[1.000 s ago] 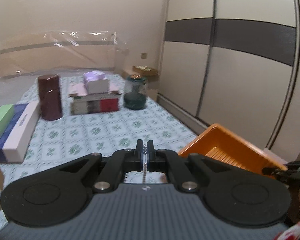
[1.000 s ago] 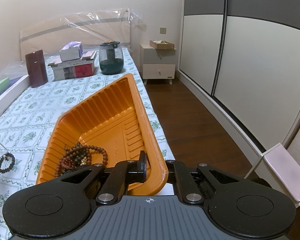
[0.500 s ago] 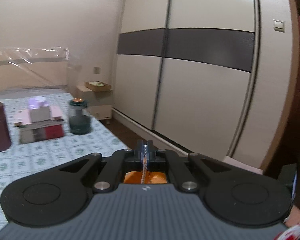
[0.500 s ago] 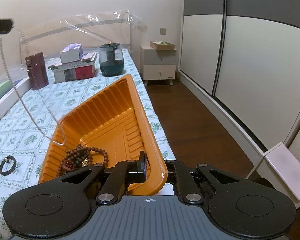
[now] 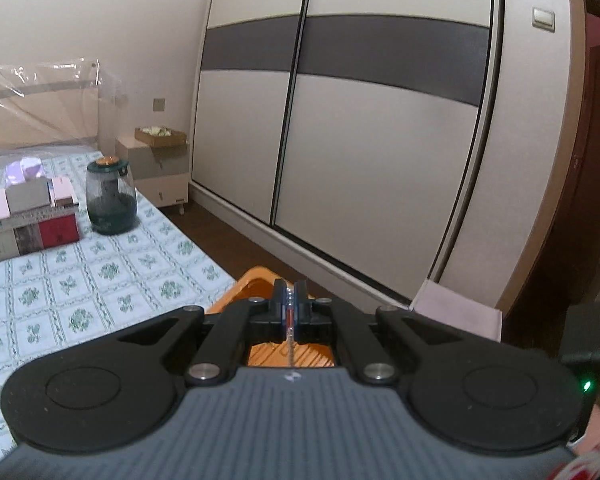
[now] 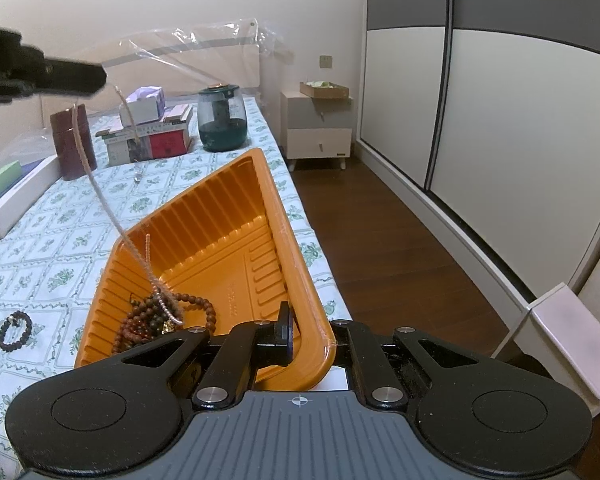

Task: Organize jewelry
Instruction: 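Lift the pearl strand over the tray with the left tool and release it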

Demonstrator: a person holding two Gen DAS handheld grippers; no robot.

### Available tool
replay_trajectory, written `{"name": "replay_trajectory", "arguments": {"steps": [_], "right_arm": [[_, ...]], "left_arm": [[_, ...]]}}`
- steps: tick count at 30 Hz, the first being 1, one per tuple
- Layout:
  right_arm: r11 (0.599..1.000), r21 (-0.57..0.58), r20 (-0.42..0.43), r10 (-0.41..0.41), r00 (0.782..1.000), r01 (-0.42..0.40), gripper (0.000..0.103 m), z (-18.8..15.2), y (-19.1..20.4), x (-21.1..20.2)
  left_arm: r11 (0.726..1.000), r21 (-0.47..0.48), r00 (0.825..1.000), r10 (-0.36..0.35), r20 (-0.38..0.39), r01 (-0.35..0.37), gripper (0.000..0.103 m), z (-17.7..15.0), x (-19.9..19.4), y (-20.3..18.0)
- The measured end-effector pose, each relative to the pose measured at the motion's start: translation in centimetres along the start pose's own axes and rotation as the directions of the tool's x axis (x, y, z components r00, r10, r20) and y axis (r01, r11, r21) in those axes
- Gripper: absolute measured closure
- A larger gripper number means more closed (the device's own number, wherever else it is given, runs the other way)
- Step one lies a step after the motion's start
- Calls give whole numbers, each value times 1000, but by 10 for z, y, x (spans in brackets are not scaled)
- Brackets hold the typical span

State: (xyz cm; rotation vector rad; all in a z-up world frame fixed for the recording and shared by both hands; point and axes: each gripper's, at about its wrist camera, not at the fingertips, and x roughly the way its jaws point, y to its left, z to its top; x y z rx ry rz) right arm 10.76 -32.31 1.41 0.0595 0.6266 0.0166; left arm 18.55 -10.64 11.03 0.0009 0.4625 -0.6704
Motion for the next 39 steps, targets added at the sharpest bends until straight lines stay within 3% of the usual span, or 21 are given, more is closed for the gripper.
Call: {"name": "replay_trajectory", "arguments": {"steps": [12,23,27,32,39], "right_arm": [[1000,-1,-1,-1,1000,1,96,-1,1,2],[1000,1,-2,-1,1000,1,96,-2,1,2],[1000,0,-2,-1,1000,1,96,-2,1,3],[1000,0,-2,-1,1000,1,96,-1,1,3],[1000,2,-2,-1,1000,1,96,-1,1,4]], "left_arm": [[1000,-19,993,4,-116,-6,101,-29,32,10],[998,-59,989,-20,-145,11,101,-33,40,17],[997,-72,988,-21,-154,10,96,-33,43,19],[996,-86,991,8,-130,-19,94,-30,34,27],[982,-132,989,123,-86,-134,87,-30,-3,65]]}}
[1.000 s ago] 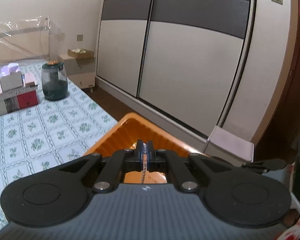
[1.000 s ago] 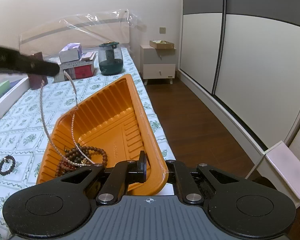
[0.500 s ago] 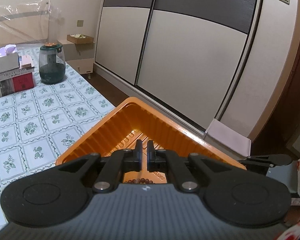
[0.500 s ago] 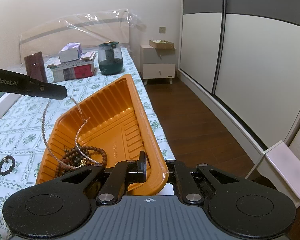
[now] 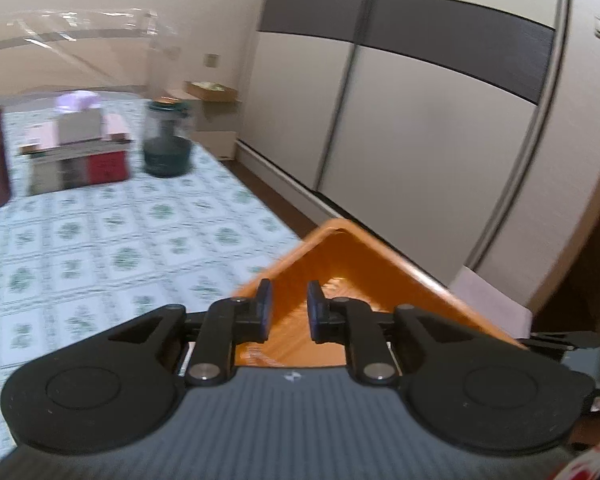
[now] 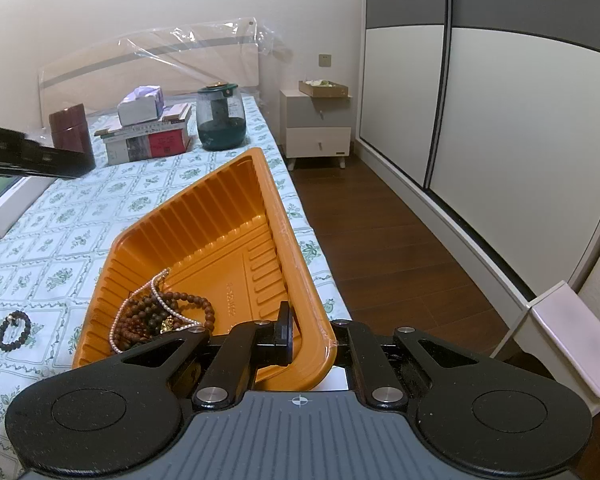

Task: Organize jewelry
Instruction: 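Lift the pearl strand over the tray with the left tool and release it, then grasp the dark bead bracelet with pearl bead using the left tool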

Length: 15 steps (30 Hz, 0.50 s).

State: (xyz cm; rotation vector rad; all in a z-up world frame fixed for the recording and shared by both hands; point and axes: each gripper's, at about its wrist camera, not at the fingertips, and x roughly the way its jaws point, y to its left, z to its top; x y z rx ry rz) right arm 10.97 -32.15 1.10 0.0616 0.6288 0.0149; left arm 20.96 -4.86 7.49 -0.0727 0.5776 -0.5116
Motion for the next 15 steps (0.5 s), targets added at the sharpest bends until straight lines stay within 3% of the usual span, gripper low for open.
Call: {"name": "replay_trajectory", "arguments": {"steps": [7,15], "right_arm": [[1000,0,1,0,1000,0,96,0,1,-1],[1000,-6,1,-1,1000,1,96,0,2,-2]], "left_arm": [[988,-52,989,144,21,-142,83,-18,-37,45],[943,-139,953,303,-13,-302,77,-68,-76,96]]}}
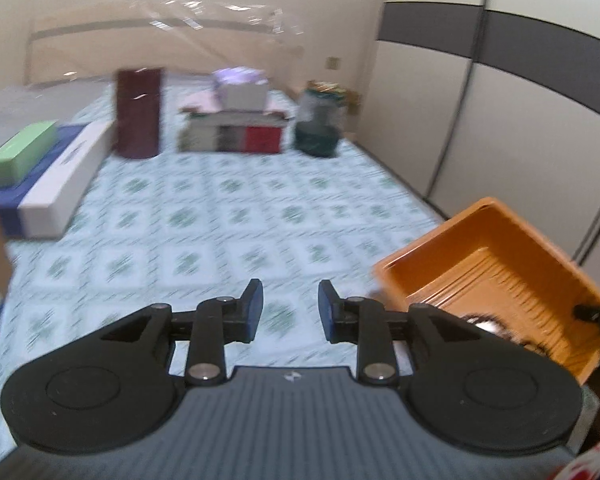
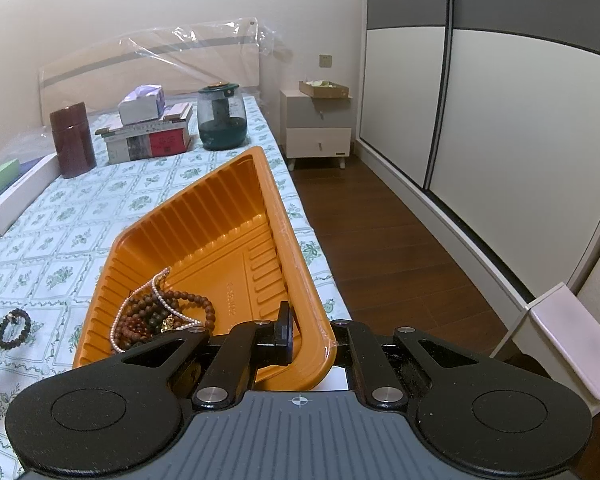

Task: Organize jewelry
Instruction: 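Grasp the dark bead bracelet with pearl bead using the left tool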

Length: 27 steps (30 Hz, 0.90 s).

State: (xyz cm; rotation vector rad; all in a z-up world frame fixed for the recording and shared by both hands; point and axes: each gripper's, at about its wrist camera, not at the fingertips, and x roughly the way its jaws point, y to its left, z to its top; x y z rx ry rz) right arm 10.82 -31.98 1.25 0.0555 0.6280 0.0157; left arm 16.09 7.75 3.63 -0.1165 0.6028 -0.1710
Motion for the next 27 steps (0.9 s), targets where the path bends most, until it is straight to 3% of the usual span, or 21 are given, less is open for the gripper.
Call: {"name": "replay_trajectory", "arguments": {"steps": [8,15,27], "right_arm": [[1000,-5,-1,-3,1000,3,96,-1,-2,0],[1000,-7,-2,-5,1000,5,96,-1,-3,0],[1000,-9,-5,-9,1000,9,96,-2,-5,-1]], "left_arm": [[994,-25,994,106,-36,-107,76,-37,-5,30],[994,-2,991,109,-72,-109,76,-63,8,22],[990,102,989,109,-103,-98,76,-77,43,-1]]}}
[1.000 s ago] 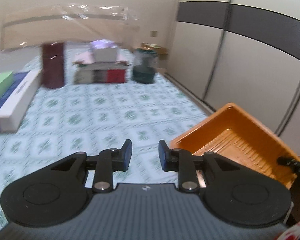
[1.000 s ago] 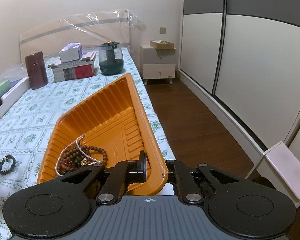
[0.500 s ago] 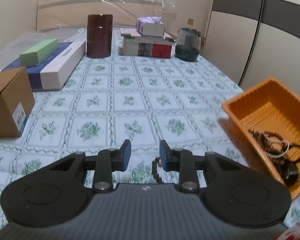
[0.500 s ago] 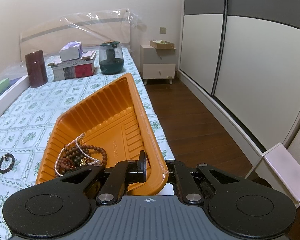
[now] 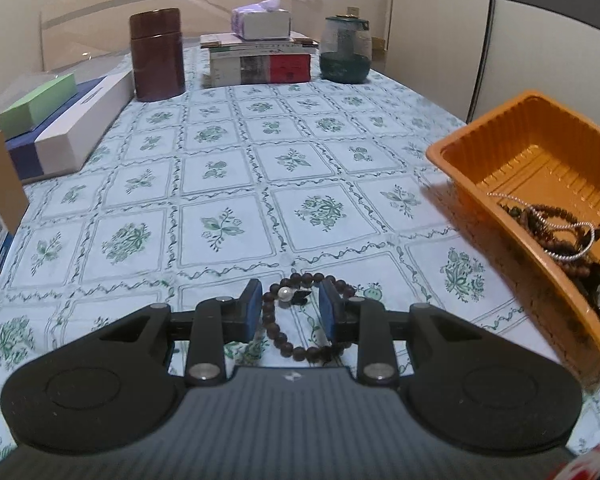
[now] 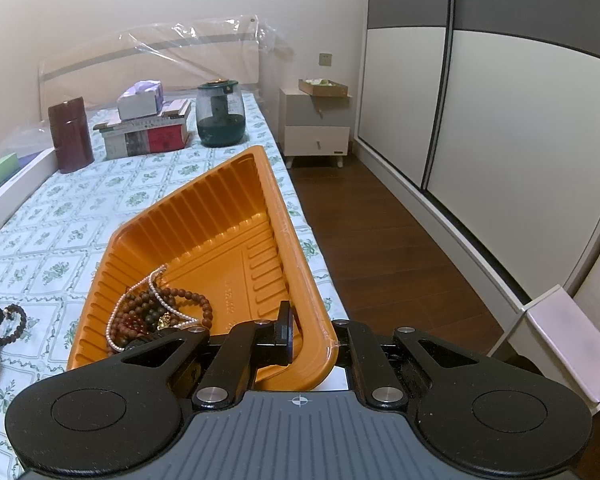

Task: Organize jewelry
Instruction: 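Grasp the dark bead bracelet with pearl bead using the left tool, then carry the bracelet into the tray with the left tool and open it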

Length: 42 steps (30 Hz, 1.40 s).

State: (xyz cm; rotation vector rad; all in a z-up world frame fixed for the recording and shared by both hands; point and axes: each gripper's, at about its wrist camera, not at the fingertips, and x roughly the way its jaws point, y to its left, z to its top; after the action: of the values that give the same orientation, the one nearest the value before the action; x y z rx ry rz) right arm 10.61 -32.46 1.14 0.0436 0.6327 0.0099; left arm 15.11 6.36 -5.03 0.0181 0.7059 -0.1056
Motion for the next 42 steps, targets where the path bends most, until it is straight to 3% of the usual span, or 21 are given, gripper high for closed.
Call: {"name": "replay_trajectory", "arguments": {"steps": [17,24,31,42], "right_arm": [[1000,-1,-2,-2,1000,2,96,0,1,1],[1000,-6,-3,-4,1000,4,96,-1,2,2],[1000,-6,-3,-5,1000,5,96,-1,2,2],[1000,-6,-1,-3,1000,3,96,-1,3,2]], "left_arm": [[994,105,1000,25,-8,-25,76,-3,18,-9],[989,144,1000,25,-3,-24,86,-2,17,-12],[987,159,1000,24,17,-26,86,0,10,-14],[990,131,997,-55,56,48,86,17,-13,-31]]}}
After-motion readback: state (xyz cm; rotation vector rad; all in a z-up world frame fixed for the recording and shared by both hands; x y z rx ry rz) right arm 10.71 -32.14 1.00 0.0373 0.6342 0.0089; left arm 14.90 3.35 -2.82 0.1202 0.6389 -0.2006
